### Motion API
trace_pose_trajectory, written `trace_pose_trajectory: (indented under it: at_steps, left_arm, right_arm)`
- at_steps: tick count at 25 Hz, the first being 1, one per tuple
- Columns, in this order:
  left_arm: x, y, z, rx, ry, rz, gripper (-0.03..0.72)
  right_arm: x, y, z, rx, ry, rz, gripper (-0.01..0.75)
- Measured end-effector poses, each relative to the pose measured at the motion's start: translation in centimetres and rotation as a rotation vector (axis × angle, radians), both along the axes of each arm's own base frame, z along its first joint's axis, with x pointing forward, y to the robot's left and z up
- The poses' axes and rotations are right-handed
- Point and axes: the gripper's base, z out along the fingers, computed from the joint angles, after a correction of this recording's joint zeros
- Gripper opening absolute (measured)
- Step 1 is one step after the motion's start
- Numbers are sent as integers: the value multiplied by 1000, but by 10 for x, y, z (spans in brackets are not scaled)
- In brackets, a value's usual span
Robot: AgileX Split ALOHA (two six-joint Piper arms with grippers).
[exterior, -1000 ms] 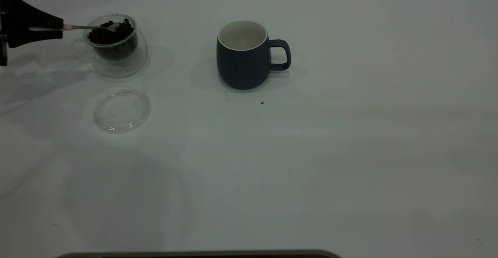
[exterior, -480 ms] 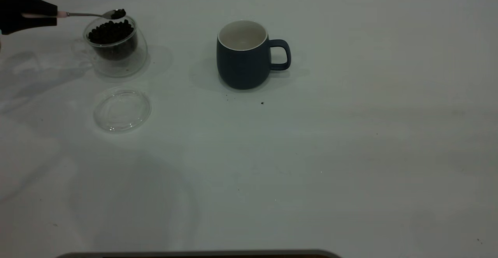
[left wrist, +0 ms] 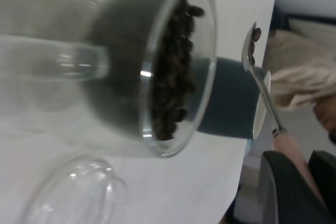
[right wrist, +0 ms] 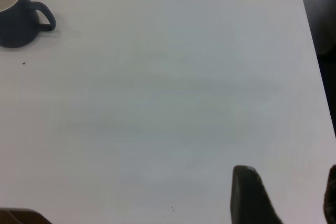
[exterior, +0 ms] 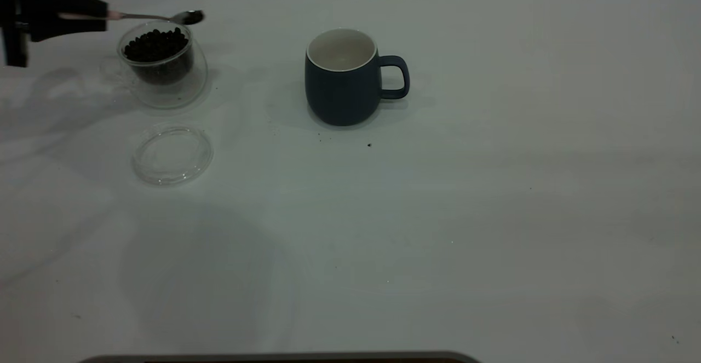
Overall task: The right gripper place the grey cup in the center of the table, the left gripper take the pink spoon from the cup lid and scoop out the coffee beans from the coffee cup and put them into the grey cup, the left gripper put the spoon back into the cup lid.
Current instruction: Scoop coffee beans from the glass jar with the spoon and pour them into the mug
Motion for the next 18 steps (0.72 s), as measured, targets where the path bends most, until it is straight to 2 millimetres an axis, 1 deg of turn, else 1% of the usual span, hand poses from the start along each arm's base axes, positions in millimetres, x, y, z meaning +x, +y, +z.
trace_pose_trajectory:
  at_steps: [6,9,18]
  left_arm:
    - [5,-38,0,-4,2,-79,115]
    - [6,-53,1,-8,1,-109,115]
    - [9,-85,3,-37,-4,-148,115]
  right_arm:
    - [0,0,0,0,0,0,374]
    - [0,0,0,0,0,0,374]
    - [0,0,0,0,0,0,374]
